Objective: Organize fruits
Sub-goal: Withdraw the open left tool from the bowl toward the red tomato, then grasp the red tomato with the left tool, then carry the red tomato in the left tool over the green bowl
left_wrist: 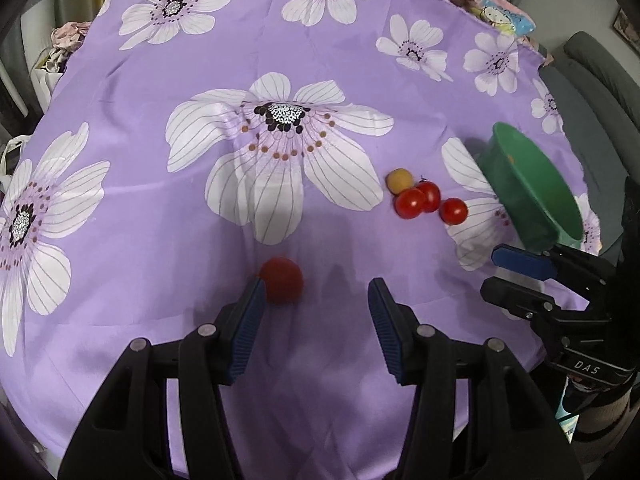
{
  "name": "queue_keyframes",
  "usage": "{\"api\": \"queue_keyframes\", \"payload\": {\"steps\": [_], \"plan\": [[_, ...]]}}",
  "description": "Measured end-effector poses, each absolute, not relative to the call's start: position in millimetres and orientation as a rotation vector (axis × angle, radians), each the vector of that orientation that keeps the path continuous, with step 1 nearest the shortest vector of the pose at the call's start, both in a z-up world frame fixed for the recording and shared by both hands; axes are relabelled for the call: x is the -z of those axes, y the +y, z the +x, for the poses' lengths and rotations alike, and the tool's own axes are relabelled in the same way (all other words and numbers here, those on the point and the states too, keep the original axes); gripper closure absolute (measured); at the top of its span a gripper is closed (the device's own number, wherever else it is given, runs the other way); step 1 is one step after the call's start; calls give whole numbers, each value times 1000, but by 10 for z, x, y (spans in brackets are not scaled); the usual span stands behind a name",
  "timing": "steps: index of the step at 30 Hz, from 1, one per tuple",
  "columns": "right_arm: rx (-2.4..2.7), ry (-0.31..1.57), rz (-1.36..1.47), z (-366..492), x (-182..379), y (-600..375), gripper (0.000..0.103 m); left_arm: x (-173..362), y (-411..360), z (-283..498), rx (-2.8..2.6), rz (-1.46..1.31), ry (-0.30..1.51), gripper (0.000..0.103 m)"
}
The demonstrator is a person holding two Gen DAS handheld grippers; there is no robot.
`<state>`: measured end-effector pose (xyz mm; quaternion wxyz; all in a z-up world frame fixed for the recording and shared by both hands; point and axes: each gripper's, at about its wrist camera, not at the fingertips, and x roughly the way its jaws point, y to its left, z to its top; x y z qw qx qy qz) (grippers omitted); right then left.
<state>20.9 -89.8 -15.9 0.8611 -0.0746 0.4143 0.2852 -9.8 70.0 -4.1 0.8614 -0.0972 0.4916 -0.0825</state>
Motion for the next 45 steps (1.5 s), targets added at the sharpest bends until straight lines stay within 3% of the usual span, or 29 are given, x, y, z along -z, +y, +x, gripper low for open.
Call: {"api": "queue_keyframes", "payload": {"steps": [15, 21, 22, 45], "plan": [[-576, 902, -129, 410, 216, -801, 65, 232, 701, 81, 159, -171, 1087, 61], [-563, 922, -118, 495, 250, -816, 65, 262, 693, 102, 166, -170, 1092, 70], [-563, 923, -119, 502, 254, -812, 65, 266, 682, 102, 168, -171, 1092, 77], [-445, 1036, -95, 1084, 507, -594, 65, 233, 663, 66, 277, -250, 1066, 76]]}}
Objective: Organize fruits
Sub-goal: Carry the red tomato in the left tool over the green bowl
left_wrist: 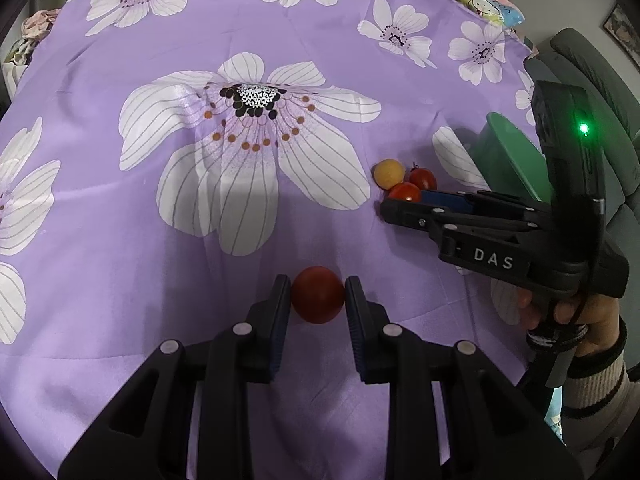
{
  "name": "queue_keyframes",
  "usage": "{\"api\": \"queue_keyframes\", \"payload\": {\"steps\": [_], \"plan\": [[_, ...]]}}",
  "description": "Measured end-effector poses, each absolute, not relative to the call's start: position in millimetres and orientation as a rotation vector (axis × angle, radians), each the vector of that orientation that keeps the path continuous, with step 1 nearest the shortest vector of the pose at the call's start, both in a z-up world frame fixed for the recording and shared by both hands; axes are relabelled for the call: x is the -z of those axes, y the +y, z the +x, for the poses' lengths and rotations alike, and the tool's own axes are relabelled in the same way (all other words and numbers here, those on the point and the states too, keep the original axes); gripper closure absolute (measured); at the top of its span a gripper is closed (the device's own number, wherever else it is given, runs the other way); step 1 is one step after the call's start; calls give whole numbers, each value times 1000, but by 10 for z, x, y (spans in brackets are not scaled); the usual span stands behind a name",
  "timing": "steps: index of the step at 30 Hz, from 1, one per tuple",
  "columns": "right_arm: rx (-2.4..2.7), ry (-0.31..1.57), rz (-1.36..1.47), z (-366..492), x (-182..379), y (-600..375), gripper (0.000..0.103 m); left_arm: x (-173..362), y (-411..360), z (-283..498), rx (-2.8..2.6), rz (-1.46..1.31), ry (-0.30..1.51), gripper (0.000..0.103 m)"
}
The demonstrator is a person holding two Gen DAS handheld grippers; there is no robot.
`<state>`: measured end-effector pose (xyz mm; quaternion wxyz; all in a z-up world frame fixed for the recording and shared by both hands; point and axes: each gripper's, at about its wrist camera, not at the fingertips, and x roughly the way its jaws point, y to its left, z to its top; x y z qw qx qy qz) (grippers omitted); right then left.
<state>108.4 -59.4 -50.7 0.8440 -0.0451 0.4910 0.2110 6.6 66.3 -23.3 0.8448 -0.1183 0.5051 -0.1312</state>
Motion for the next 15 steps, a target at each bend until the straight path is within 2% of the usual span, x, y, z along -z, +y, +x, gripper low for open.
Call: {"api": "queue_keyframes", "payload": {"steps": [3, 4, 15], "plan": [[-439, 1036, -93, 1098, 502, -600, 67, 243, 663, 69, 281, -254, 1066, 76], [-441, 1034, -89, 1101, 501, -606, 72, 243, 665, 70, 284, -255, 1065, 76], [-504, 1003, -53, 697, 395, -844, 73, 185, 580, -16, 326, -267, 1052, 76]]}}
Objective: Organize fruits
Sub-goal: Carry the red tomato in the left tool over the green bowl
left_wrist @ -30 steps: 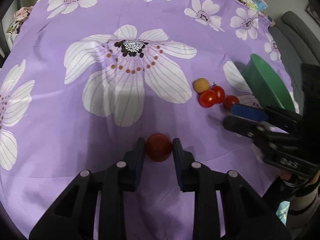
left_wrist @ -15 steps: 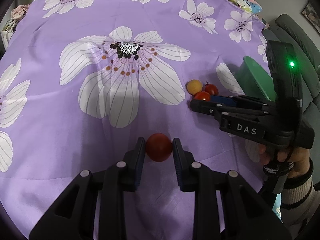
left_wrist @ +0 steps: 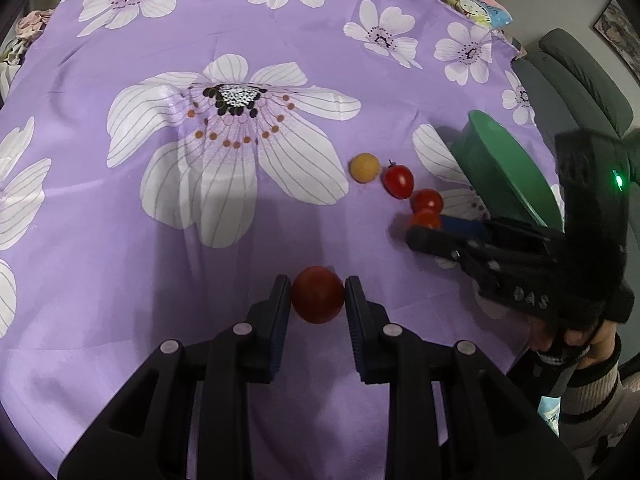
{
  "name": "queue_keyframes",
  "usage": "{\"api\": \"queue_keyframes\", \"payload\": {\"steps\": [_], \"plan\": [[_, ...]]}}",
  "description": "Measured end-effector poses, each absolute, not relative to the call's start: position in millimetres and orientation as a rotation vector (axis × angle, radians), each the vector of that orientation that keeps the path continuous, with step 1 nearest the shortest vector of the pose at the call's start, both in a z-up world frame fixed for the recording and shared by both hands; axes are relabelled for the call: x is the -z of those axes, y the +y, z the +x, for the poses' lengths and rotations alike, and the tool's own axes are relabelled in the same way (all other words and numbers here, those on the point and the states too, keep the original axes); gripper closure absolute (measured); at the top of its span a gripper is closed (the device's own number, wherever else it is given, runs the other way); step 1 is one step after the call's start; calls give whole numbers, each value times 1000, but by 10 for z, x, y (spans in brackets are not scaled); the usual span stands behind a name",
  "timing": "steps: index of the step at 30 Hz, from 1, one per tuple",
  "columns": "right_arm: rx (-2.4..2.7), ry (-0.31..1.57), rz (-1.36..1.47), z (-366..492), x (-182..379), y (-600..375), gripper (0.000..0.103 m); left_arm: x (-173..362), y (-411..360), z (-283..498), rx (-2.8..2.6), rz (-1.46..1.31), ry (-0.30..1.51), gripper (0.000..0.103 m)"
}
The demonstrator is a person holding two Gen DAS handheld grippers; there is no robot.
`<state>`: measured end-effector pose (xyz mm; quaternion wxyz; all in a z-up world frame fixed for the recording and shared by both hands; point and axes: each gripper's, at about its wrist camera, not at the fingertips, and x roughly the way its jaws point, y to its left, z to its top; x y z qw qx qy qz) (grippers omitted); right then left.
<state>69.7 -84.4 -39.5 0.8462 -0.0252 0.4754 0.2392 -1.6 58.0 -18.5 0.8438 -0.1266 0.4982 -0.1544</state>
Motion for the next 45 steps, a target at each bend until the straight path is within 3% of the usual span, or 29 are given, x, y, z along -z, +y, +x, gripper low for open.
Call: {"api": "queue_keyframes", "payload": {"steps": [26, 45], "plan": [[-538, 868, 9, 321, 36, -1120, 73, -119, 189, -100, 389, -219, 1009, 76], [-278, 713, 138, 271, -259, -2237, 73, -597, -845, 552, 678, -216, 890, 76]]}}
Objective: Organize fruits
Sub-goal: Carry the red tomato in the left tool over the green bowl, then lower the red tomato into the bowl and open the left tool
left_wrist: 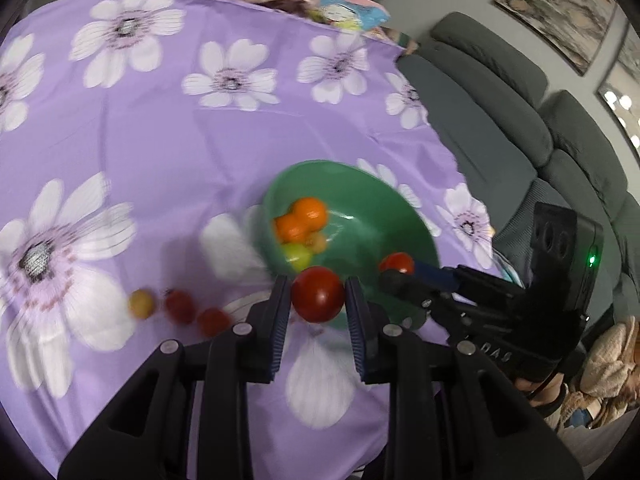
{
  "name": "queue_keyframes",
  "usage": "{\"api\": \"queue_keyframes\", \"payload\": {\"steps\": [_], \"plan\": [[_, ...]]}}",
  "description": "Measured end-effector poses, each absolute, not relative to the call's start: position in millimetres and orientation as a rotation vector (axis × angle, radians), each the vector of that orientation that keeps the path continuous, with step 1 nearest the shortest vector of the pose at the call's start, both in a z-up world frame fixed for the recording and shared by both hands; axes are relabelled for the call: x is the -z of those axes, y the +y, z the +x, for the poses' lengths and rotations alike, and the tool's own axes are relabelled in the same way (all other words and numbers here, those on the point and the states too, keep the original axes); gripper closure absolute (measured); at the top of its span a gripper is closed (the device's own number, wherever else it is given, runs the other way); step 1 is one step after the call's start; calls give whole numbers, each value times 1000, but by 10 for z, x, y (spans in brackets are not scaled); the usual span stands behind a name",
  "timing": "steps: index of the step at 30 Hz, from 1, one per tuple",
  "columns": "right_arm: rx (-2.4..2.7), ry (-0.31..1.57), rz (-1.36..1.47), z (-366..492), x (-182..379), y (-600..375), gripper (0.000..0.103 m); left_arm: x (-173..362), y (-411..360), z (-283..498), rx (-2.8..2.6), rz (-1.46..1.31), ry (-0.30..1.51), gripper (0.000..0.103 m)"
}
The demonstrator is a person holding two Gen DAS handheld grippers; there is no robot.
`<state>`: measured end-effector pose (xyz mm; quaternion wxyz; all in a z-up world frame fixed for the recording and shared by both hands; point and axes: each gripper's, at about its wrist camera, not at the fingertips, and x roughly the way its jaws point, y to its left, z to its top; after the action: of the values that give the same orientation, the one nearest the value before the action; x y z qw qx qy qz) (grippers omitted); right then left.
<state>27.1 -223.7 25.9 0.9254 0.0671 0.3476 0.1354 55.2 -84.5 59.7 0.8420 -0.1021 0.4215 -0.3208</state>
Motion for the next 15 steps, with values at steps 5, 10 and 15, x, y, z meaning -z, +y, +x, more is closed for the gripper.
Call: {"api": "queue_keyframes", "payload": {"steps": [5, 10, 15], "plan": [[-246, 709, 156, 283, -213, -2409, 72, -566, -1187, 705, 722, -163, 912, 76], [-183, 707, 135, 287, -176, -2518, 72, -472, -1467, 806, 731, -104, 941, 76], [-148, 716, 140, 285, -138, -2644, 72, -396, -1609, 851, 730, -80, 964, 76]]}}
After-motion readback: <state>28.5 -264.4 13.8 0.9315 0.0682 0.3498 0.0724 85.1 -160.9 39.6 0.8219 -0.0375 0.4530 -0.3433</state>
